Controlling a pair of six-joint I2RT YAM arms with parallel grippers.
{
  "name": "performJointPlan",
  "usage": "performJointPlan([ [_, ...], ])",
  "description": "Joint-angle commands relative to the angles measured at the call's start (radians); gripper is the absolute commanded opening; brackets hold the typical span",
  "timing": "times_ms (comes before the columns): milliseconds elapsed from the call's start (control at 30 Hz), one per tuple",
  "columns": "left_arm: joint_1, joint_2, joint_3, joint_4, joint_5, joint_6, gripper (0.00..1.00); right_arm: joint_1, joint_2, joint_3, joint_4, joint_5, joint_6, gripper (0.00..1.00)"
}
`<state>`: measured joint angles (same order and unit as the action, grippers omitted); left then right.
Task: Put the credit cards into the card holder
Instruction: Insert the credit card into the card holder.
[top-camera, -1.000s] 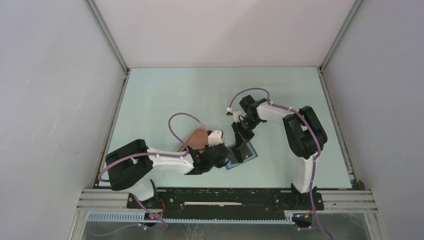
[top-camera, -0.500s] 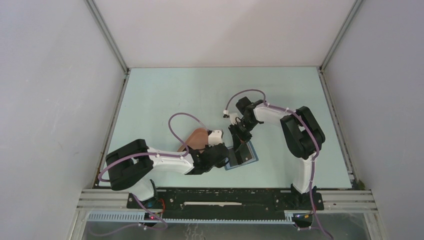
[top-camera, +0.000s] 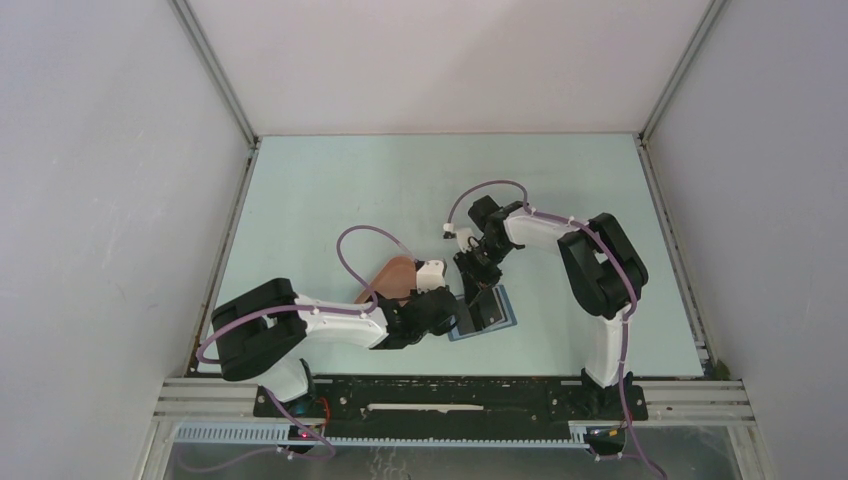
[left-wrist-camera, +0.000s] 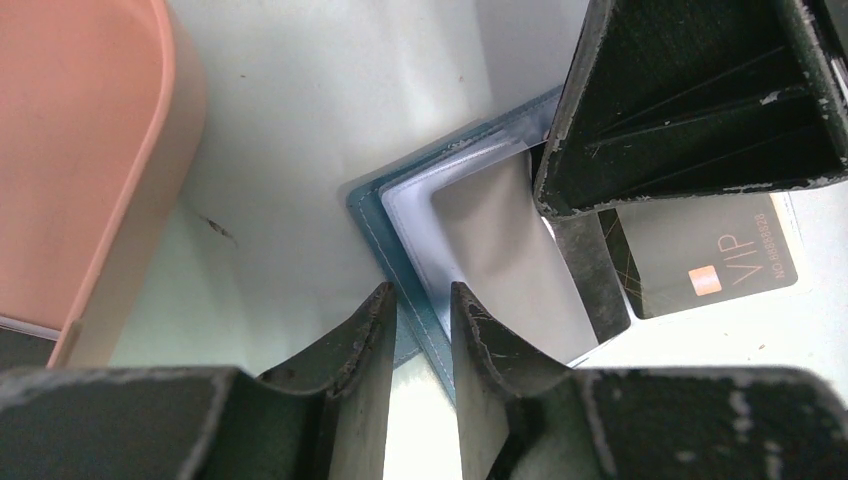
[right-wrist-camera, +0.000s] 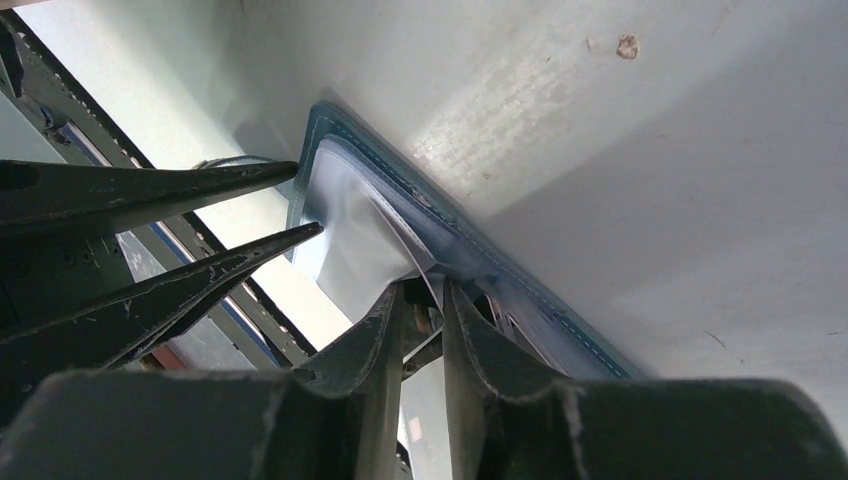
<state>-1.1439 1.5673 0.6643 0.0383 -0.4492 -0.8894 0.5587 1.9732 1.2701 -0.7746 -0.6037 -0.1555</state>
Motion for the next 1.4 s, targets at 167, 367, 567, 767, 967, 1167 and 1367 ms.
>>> performJointPlan([
  [167,0.006,0.007,-0.024,-0.081,0.025,0.010,0.32,-0.015,-0.050,0.015,-0.017,-0.019,-0.042,0.45],
  [367,0.006,-0.002,-0.030,-0.082,0.025,0.009,0.32,-0.008,-0.090,0.011,-0.021,-0.003,-0.068,0.51],
  [567,0.006,-0.007,-0.031,-0.081,0.027,0.007,0.32,-0.003,-0.102,0.000,-0.024,0.023,-0.078,0.56],
  [767,0.006,-0.015,-0.037,-0.072,0.035,0.005,0.32,0.006,-0.071,0.000,-0.036,0.023,-0.061,0.57],
  [967,0.006,-0.020,-0.048,-0.047,0.050,0.000,0.32,0.005,-0.046,0.000,-0.033,-0.029,-0.026,0.57],
  [1167,0.006,-0.020,-0.052,-0.043,0.062,-0.003,0.32,0.000,-0.053,-0.018,0.004,-0.003,0.021,0.57],
  [1367,0.006,-0.020,-0.051,-0.043,0.073,-0.009,0.32,-0.028,-0.077,-0.078,0.063,-0.030,0.082,0.57],
])
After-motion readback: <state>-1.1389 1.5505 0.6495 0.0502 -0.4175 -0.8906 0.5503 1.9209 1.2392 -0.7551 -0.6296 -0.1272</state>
